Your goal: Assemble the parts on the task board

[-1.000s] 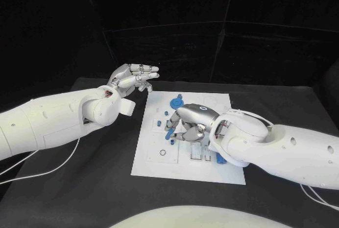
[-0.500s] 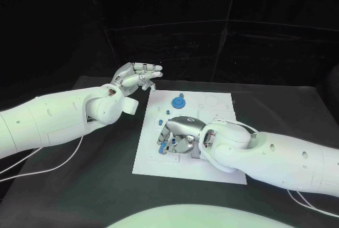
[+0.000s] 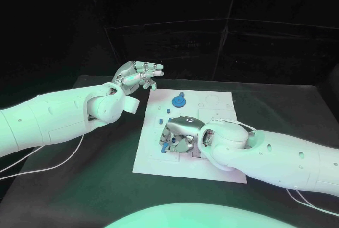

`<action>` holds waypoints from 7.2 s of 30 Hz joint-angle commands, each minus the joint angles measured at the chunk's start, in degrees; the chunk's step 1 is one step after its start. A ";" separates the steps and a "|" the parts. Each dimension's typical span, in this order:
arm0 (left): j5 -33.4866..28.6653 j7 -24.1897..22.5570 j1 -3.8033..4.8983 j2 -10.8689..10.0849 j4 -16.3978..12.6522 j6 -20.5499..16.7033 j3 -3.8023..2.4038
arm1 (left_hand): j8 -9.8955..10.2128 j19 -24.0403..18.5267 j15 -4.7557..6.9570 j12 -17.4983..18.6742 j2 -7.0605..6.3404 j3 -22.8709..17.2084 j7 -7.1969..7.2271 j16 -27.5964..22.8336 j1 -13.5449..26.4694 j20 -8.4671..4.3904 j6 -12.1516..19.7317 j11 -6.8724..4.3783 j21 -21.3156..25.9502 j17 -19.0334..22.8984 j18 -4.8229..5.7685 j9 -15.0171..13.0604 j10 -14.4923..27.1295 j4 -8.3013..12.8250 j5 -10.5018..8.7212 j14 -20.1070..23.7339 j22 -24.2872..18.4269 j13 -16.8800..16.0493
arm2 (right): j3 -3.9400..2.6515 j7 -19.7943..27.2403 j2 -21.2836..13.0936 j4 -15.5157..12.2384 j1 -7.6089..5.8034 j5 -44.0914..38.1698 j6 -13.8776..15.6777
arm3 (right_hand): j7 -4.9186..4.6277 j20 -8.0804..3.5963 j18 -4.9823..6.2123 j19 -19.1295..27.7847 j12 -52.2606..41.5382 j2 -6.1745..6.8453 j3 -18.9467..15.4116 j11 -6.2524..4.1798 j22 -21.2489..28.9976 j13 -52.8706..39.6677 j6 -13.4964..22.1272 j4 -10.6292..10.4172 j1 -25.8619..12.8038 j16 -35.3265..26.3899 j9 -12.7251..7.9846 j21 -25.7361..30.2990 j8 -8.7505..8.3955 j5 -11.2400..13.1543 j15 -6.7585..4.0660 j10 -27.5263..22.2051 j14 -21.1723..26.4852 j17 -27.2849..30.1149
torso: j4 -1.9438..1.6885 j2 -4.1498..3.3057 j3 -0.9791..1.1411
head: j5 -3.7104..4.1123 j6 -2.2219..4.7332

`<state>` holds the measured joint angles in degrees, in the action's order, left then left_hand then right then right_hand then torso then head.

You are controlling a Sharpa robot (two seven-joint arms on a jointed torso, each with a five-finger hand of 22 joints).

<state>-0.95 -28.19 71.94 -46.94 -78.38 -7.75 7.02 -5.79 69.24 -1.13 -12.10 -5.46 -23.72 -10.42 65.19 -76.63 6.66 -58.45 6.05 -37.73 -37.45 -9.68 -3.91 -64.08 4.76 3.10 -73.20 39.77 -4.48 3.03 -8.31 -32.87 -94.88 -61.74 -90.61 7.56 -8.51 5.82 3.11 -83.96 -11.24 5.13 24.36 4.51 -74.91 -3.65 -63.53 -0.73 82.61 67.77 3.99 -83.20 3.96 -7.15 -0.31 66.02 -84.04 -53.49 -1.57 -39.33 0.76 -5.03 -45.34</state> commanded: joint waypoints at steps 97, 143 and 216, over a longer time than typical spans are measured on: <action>-0.19 0.24 0.07 -0.40 -0.22 0.92 0.21 | -0.26 -0.32 0.02 -0.50 0.36 0.56 -0.21 -0.23 -0.25 0.05 0.50 0.16 0.38 0.38 -0.79 0.08 0.67 -0.03 -0.11 0.42 -0.19 0.15 | 0.12 -14.23 -27.37 -17.53 -3.81 14.05 14.61 | 2.43 -2.74 -2.93 -5.75 -44.65 0.22 -28.72 -3.10 -14.50 -37.23 4.88 -11.70 -8.91 10.58 1.48 -6.24 5.91 -9.64 -2.55 11.31 -2.51 -11.73 | 0.43 0.20 -0.15 | 4.54 1.62; -0.19 0.16 0.07 -1.10 -1.32 1.13 0.61 | -0.31 -0.31 -0.01 -0.61 0.37 0.71 -0.22 -0.20 -0.09 0.08 0.50 0.18 0.45 0.40 -0.78 0.06 0.71 -0.10 -0.11 0.43 -0.25 0.16 | 5.52 -24.59 -27.43 -16.11 0.81 3.17 12.36 | 2.49 -2.14 -3.11 -6.04 -67.51 -0.96 -35.67 -3.04 -15.09 -69.91 5.64 -15.97 -12.03 18.78 3.67 -6.80 11.38 -9.21 -2.24 15.09 -4.39 -28.19 | 1.17 0.45 -0.38 | 6.00 1.11; -0.19 0.59 0.08 -1.09 -1.75 1.51 0.63 | -0.32 -0.30 -0.03 -0.70 0.39 0.82 -0.23 -0.18 -0.05 0.10 0.56 0.19 0.52 0.44 -0.78 0.06 0.81 -0.10 -0.11 0.45 -0.30 0.18 | 5.40 -26.61 -15.78 -12.13 0.76 5.32 15.72 | 5.72 -4.42 -3.11 -6.04 -67.86 -7.54 -38.98 -5.94 -15.09 -74.03 -1.06 -15.89 -12.27 20.16 9.70 -6.80 14.70 -16.79 -4.67 18.03 -5.06 -31.87 | 1.03 0.44 -0.42 | 5.37 0.99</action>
<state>-0.97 -27.55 71.93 -48.08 -80.01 -7.01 7.70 -5.79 69.24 -1.14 -12.42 -5.46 -23.23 -10.63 65.19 -76.63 6.66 -58.25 6.05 -37.51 -37.07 -9.67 -3.91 -63.67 4.58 3.10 -73.21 39.54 -4.40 8.37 -34.63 -48.84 -107.02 -60.99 -84.88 25.24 -3.40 1.82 0.86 -84.05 -79.37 -2.41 -14.18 -1.12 -74.91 -74.94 -63.80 -16.65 70.99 87.75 13.68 -89.83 18.81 -24.23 -4.52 83.96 -83.94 -74.95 -0.46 -38.91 0.32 0.37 -44.27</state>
